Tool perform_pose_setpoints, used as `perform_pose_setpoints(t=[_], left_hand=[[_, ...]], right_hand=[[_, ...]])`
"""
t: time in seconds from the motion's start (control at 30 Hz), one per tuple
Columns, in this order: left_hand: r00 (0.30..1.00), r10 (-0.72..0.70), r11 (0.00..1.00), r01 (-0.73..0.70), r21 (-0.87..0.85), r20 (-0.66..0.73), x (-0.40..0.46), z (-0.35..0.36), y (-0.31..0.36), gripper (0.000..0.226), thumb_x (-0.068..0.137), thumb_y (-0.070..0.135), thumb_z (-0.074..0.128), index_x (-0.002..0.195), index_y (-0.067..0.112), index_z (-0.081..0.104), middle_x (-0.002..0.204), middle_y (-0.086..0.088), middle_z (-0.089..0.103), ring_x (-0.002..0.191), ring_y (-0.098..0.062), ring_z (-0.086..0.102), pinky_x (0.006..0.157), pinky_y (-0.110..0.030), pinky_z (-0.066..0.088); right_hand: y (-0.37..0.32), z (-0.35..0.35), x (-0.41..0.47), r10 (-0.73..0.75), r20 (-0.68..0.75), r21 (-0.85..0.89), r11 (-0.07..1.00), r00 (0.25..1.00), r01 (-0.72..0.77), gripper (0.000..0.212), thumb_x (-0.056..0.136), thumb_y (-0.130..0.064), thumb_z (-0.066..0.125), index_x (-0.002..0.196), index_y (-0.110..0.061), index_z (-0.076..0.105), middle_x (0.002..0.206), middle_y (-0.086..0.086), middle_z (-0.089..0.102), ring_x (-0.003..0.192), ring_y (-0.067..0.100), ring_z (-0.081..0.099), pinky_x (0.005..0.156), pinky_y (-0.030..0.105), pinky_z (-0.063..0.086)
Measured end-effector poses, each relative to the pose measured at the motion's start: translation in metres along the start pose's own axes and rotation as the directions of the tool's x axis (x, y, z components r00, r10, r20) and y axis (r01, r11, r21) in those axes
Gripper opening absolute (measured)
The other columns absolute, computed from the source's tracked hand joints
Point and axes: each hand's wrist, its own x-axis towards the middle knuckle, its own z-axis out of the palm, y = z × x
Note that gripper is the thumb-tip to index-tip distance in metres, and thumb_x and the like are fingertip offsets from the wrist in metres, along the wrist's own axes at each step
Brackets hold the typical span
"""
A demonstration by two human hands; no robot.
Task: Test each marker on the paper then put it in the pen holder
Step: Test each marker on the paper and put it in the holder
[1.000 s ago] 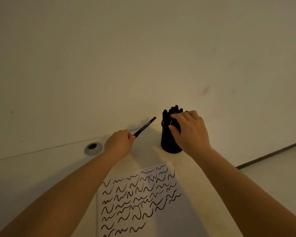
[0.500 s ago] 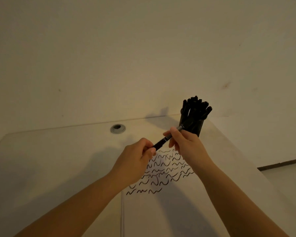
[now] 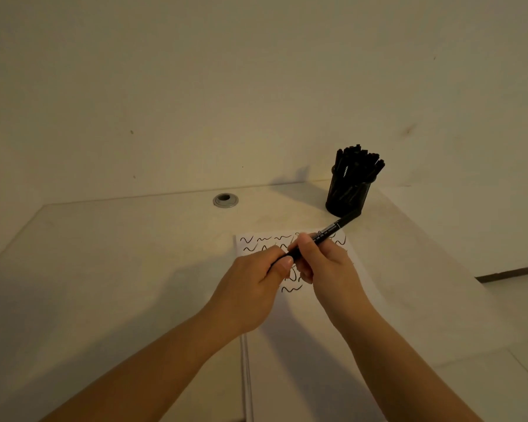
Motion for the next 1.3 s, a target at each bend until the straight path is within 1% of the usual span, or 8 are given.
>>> perform_pose_setpoints(t=[0.27,0.43,0.53,0.6,0.77,0.9,1.03,1.3], left_hand=[[0.962,-0.196,0.905,0.252,-0.343,0.190,-0.018,0.003,0.010,0.039,0.097,0.031,0.034,0.061,0.021,0.047,0.050,0.009,0.039,0.049,-0.008,0.034,0.053,-0.020,0.031],[0.817,-0.309,0.490,0.576,-0.655,0.487,-0.031,0.003,0.004,0.037,0.091,0.036,0.041,0.058,0.020,0.049,0.048,0.011,0.032,0.041,-0.004,0.028,0.046,-0.015,0.031],[0.797,-0.352,0.315,0.595,-0.739,0.491,-0.042,0.000,-0.008,0.028,0.080,0.039,0.048,0.061,0.018,0.049,0.050,0.009,0.031,0.040,-0.003,0.029,0.044,-0.015,0.032],[0.836,-0.373,0.377,0.533,-0.758,0.402,-0.043,-0.002,-0.014,0.027,0.080,0.040,0.047,0.064,0.018,0.049,0.050,0.009,0.036,0.042,-0.004,0.033,0.046,-0.016,0.034],[0.953,-0.250,0.820,0.301,-0.487,0.169,-0.034,0.003,-0.020,0.034,0.095,0.030,0.038,0.066,0.021,0.054,0.054,0.010,0.052,0.051,-0.006,0.046,0.054,-0.016,0.042],[0.978,-0.064,0.985,0.094,-0.144,0.200,-0.027,0.013,-0.021,0.031,0.095,0.034,0.039,0.065,0.031,0.048,0.057,0.014,0.058,0.054,-0.002,0.055,0.059,-0.021,0.044],[0.963,0.004,0.993,-0.036,0.117,0.271,-0.028,0.025,-0.026,0.029,0.095,0.039,0.037,0.066,0.035,0.040,0.059,0.014,0.055,0.058,-0.003,0.057,0.059,-0.025,0.044],[0.964,0.003,0.997,-0.025,0.080,0.265,-0.029,0.024,-0.031,0.026,0.091,0.044,0.032,0.067,0.036,0.039,0.058,0.013,0.053,0.058,-0.005,0.055,0.058,-0.025,0.043]], right_hand=[[0.004,0.005,-0.019,-0.028,-0.013,0.016,0.999,1.000,0.028,0.030,0.094,-0.024,0.046,0.067,-0.018,0.057,0.044,-0.014,0.048,0.045,0.000,0.042,0.057,0.025,0.039],[0.007,-0.012,-0.009,0.073,-0.243,0.212,0.977,0.967,-0.020,0.032,0.094,-0.022,0.046,0.064,-0.017,0.051,0.036,-0.011,0.042,0.035,0.001,0.036,0.050,0.027,0.029],[0.010,-0.042,0.000,0.098,-0.362,0.269,0.963,0.927,0.003,0.031,0.095,-0.026,0.044,0.067,-0.016,0.051,0.036,-0.011,0.038,0.036,0.001,0.032,0.048,0.024,0.027],[0.018,-0.052,-0.001,0.051,-0.390,0.182,0.983,0.919,0.023,0.028,0.093,-0.029,0.047,0.070,-0.018,0.056,0.041,-0.012,0.042,0.040,0.002,0.034,0.048,0.022,0.030],[0.035,-0.069,0.001,-0.037,-0.435,-0.025,0.999,0.900,0.030,0.011,0.089,-0.025,0.055,0.081,-0.026,0.062,0.071,-0.002,0.068,0.051,-0.003,0.055,0.058,0.023,0.042],[0.045,-0.059,0.012,0.022,-0.229,-0.194,0.979,0.973,-0.068,0.006,0.084,-0.018,0.062,0.078,-0.018,0.065,0.059,-0.005,0.067,0.046,-0.003,0.057,0.052,0.017,0.042],[0.059,-0.047,0.017,-0.023,-0.165,-0.297,0.954,0.986,-0.028,0.019,0.081,-0.018,0.060,0.063,-0.020,0.056,0.046,-0.008,0.059,0.045,-0.001,0.051,0.051,0.016,0.039],[0.069,-0.045,0.015,-0.078,-0.160,-0.371,0.928,0.984,0.013,0.016,0.077,-0.016,0.058,0.064,-0.021,0.051,0.054,-0.001,0.057,0.049,0.006,0.049,0.045,0.014,0.037]])
